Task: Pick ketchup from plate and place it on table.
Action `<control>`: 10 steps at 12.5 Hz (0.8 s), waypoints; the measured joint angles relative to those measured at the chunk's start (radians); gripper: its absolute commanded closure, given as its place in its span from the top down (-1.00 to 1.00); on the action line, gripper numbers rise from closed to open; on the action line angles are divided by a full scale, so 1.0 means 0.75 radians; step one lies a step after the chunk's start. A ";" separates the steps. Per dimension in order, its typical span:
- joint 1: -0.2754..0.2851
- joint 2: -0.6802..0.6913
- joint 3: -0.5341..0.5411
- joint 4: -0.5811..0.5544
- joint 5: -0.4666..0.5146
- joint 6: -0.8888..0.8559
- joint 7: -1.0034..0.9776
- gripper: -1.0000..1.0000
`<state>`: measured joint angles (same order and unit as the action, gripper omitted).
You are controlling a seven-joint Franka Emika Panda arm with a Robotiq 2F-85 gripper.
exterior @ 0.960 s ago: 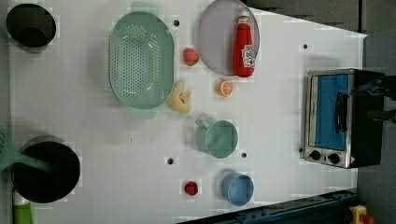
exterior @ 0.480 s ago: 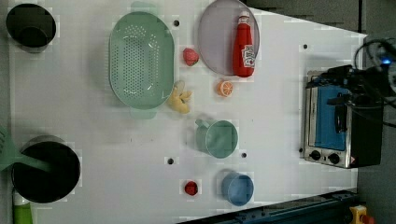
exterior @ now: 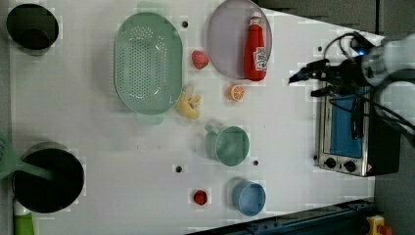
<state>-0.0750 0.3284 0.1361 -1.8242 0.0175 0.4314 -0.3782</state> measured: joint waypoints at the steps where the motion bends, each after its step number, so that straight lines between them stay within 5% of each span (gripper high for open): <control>1: 0.000 0.050 0.007 0.012 -0.001 0.068 -0.043 1.00; 10: 0.010 0.299 0.003 0.000 -0.144 0.546 -0.220 1.00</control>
<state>-0.0673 0.5522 0.1384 -1.8242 -0.0903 0.8408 -0.5435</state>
